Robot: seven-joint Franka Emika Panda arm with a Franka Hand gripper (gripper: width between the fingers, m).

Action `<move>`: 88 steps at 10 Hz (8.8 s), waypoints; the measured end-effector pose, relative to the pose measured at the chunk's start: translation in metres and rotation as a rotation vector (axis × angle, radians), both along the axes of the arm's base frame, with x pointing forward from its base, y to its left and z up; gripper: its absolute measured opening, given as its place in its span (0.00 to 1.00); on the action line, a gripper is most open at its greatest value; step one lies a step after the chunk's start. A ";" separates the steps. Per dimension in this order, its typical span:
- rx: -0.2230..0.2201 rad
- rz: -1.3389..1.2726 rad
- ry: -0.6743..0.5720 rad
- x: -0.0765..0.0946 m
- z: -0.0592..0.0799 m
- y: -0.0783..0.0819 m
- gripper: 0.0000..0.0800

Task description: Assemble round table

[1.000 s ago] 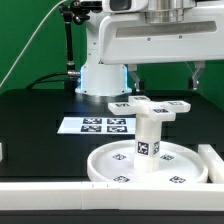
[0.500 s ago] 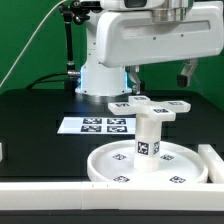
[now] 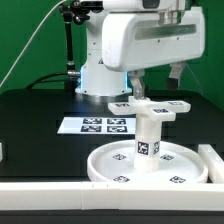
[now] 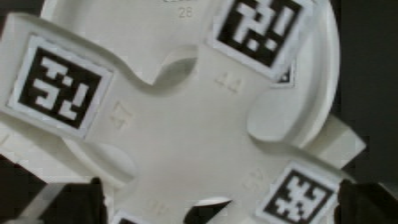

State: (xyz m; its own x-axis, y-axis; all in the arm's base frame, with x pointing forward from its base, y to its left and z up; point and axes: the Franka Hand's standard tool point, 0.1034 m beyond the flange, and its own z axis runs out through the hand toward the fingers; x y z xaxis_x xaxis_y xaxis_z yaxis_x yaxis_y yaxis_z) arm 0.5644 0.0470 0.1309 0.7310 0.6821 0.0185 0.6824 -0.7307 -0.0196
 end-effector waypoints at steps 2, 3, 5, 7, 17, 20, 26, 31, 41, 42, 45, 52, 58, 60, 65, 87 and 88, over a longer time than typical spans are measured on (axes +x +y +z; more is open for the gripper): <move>-0.015 0.127 -0.002 0.000 -0.003 -0.006 0.81; -0.018 0.139 0.005 -0.002 -0.007 -0.010 0.81; -0.023 0.137 0.013 -0.003 -0.014 -0.012 0.81; -0.037 0.148 0.015 -0.001 -0.015 -0.011 0.81; -0.052 0.120 0.027 -0.002 -0.022 -0.015 0.56; -0.050 -0.089 0.028 -0.002 -0.023 -0.015 0.56; 0.004 -0.885 0.055 -0.003 -0.024 -0.018 0.56; -0.001 -1.236 0.066 -0.003 -0.024 -0.016 0.56; 0.121 -2.222 0.114 -0.001 -0.025 -0.010 0.56; 0.121 -2.285 0.120 -0.001 -0.025 -0.010 0.56; 0.157 -2.529 0.147 0.000 -0.026 -0.010 0.56; 0.354 -3.161 0.284 -0.003 -0.026 -0.012 0.56; 0.420 -3.093 0.315 0.003 -0.003 -0.002 0.81; 0.426 -3.073 0.311 0.004 -0.001 -0.001 0.81; 0.316 -2.495 0.197 -0.001 -0.004 0.004 0.81; 0.037 -0.334 -0.057 0.000 -0.001 -0.007 0.81; 0.014 -0.224 -0.054 -0.002 -0.007 -0.008 0.81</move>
Offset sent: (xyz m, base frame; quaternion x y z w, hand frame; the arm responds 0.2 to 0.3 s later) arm -0.0017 -0.0023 -0.0161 0.0075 0.0071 -0.0164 0.9998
